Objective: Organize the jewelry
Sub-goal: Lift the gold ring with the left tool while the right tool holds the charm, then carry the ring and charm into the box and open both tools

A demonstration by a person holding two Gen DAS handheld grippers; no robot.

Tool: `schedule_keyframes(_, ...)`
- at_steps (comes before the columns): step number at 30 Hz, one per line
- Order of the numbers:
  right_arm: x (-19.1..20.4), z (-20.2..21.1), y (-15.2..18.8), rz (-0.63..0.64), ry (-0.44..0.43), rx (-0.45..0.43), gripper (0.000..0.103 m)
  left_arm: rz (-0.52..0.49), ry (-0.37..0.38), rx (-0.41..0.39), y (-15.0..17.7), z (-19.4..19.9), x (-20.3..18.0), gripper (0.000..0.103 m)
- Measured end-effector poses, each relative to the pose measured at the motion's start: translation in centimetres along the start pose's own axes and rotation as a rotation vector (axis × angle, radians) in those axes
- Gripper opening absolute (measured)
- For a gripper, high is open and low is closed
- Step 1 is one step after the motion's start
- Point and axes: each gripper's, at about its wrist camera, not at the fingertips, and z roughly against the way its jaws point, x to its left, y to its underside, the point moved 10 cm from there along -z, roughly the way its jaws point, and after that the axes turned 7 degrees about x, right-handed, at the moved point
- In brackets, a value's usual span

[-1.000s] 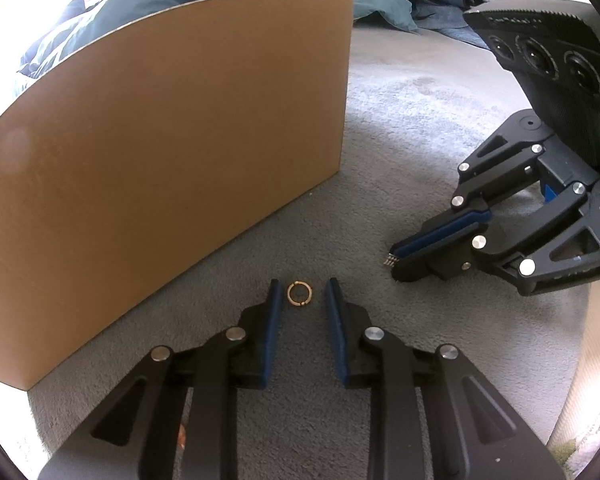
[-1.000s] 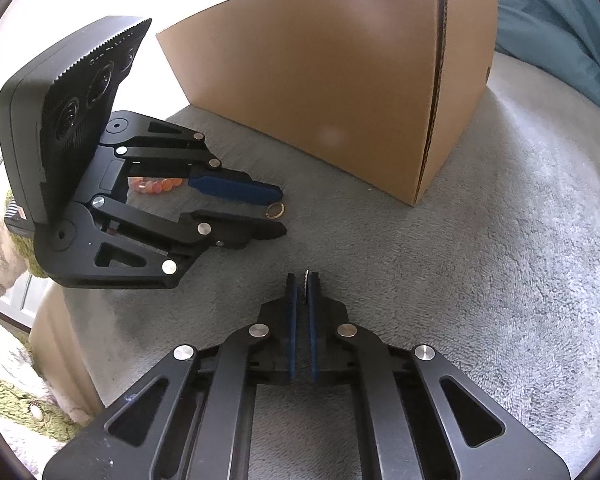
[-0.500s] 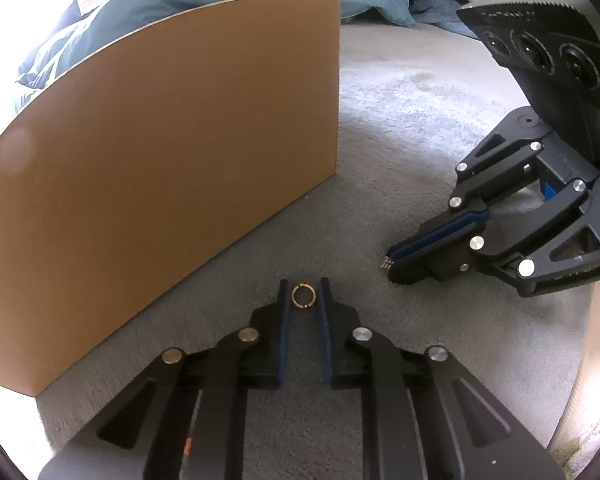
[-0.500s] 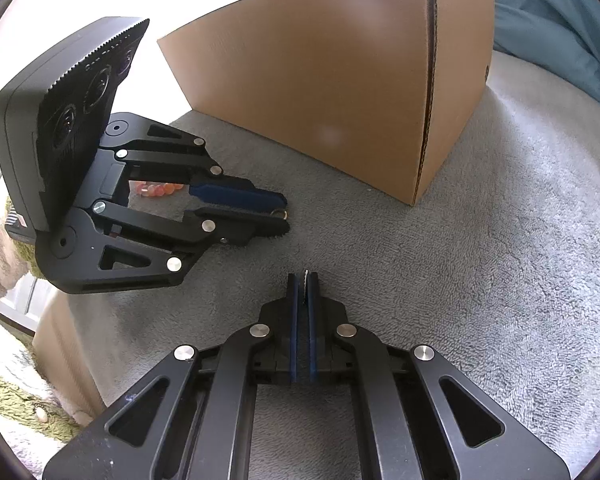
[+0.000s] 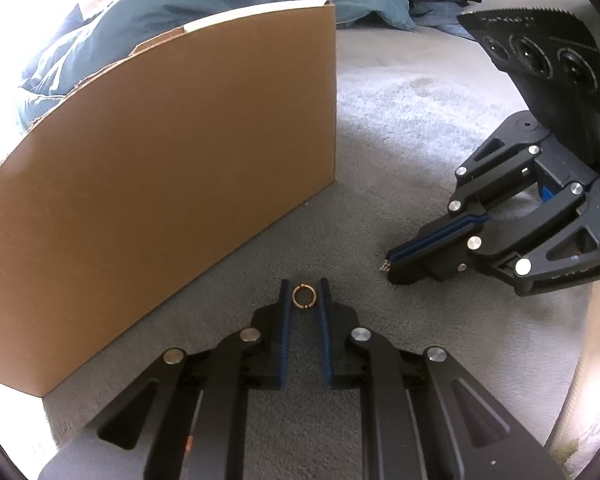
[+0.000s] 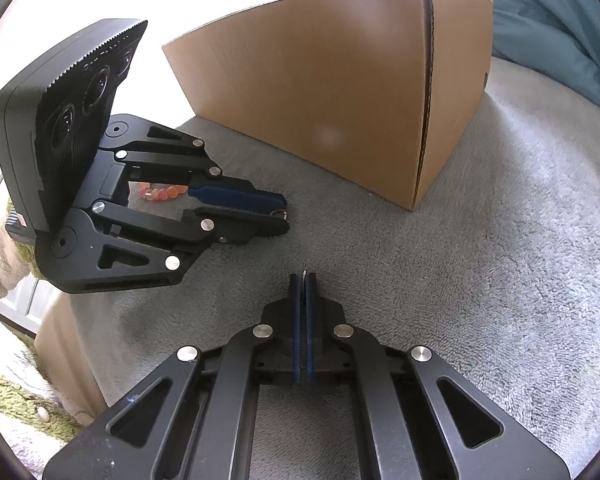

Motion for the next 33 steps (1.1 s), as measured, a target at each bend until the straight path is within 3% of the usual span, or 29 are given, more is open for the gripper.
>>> schedule_keyframes(11,0.3,0.7,0.2,0.001,0.03,-0.005,0.0,0.022,-0.015,-0.025,0.8,1.7,0.7,0.011)
schedule_keyframes(23,1.7,3.6,-0.1,-0.012,0.087,-0.029,0.0,0.104,-0.029,-0.101,3.2,6.7,2.0,0.011)
schedule_keyframes(29,3.4,7.5,-2.5,-0.001,0.108,-0.119,0.0,0.148,-0.038,-0.195,2.7,12.2,2.9,0.011)
schedule_keyframes(33,4.4,11.3,-6.5,0.05,0.126,-0.22,0.0,0.15,-0.085,-0.259,1.0,15.8,4.3,0.011)
